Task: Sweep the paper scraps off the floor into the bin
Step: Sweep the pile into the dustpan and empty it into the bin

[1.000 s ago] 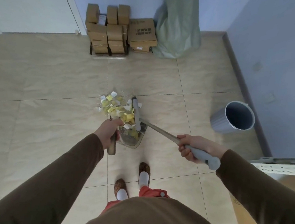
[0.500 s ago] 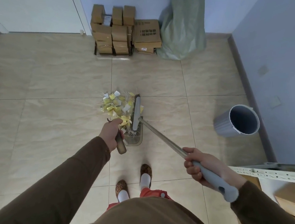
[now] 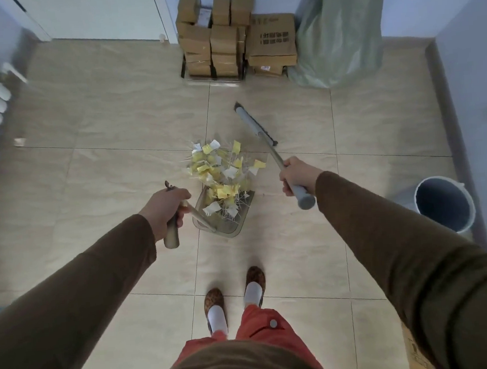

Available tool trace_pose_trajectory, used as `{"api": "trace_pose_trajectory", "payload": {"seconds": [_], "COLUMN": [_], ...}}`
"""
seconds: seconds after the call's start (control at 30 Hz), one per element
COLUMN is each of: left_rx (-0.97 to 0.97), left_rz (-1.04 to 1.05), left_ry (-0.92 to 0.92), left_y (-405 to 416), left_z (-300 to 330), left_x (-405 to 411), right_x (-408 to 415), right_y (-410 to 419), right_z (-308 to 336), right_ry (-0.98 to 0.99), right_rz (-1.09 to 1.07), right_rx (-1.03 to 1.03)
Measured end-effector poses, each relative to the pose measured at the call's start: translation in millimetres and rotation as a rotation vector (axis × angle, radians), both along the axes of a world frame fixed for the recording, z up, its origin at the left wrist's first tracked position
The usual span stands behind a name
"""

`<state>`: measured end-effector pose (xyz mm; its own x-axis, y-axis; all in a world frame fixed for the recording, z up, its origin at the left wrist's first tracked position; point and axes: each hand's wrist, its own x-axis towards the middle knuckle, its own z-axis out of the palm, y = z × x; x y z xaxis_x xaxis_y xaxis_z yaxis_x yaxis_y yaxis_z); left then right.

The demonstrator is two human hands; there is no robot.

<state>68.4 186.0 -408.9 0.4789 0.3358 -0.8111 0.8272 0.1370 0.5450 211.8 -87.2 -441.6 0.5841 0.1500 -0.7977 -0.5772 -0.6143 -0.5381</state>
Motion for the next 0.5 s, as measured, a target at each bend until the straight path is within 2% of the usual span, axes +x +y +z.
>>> {"api": "trace_pose_trajectory", "payload": {"seconds": [0.13, 0.2, 0.27, 0.5], "left_rx": [0.12, 0.171, 0.208, 0.111], "left_rz": [-0.105, -0.148, -0.168, -0.149], "left_ry": [0.001, 0.009, 0.011, 0.027], "left_y": [17, 22, 25, 36], "left_z": [-4, -5, -6, -5], "left_x": [2, 2, 2, 19], "right_x": [25, 13, -12, -103], "right_y": [29, 35, 32, -15], "right_z": [-42, -56, -64, -24], "right_ry": [0.006, -0.023, 0.057, 0.259], "right_rz": [0.191, 0.294, 0.36, 0.359], "right_rx": [-0.197, -0.243, -0.282, -0.189]}}
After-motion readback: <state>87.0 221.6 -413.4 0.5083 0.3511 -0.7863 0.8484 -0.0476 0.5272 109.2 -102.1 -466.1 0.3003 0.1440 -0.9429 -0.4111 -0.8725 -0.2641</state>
